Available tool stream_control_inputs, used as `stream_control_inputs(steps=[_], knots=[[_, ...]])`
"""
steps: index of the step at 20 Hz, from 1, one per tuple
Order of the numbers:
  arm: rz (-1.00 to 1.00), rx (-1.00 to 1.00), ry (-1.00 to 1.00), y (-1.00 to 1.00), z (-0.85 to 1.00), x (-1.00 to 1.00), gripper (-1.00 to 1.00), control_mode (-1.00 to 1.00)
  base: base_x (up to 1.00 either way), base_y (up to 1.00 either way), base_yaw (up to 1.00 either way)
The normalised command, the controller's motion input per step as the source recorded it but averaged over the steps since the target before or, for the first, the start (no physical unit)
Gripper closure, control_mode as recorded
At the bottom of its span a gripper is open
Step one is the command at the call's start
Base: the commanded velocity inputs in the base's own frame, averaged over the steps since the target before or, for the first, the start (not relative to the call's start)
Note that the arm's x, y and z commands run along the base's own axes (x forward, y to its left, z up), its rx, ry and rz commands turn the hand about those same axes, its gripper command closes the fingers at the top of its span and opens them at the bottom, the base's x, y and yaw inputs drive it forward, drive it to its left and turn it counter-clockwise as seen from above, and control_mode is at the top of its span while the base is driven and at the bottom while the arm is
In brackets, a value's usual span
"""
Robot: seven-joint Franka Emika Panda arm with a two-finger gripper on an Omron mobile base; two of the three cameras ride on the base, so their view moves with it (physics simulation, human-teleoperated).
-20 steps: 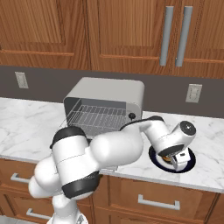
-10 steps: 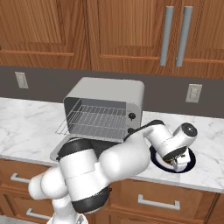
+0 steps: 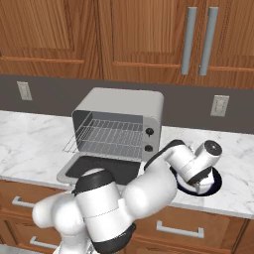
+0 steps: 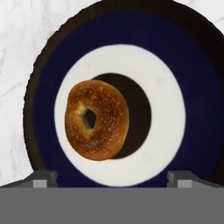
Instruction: Pick up the bagel from the plate, place it on the toaster oven rack, close the door, and set the timer.
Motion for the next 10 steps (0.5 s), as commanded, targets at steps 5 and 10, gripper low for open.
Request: stream_control_inputs(steps=[5,10], knots=[[-0.04,0.0,0.0,-0.15,-0.05,0.12,-1.0,-1.0,0.0,0.0,0.0],[-0.04,0.0,0.0,-0.15,-0.1,0.01,-1.0,-1.0,0.0,0.0,0.0]])
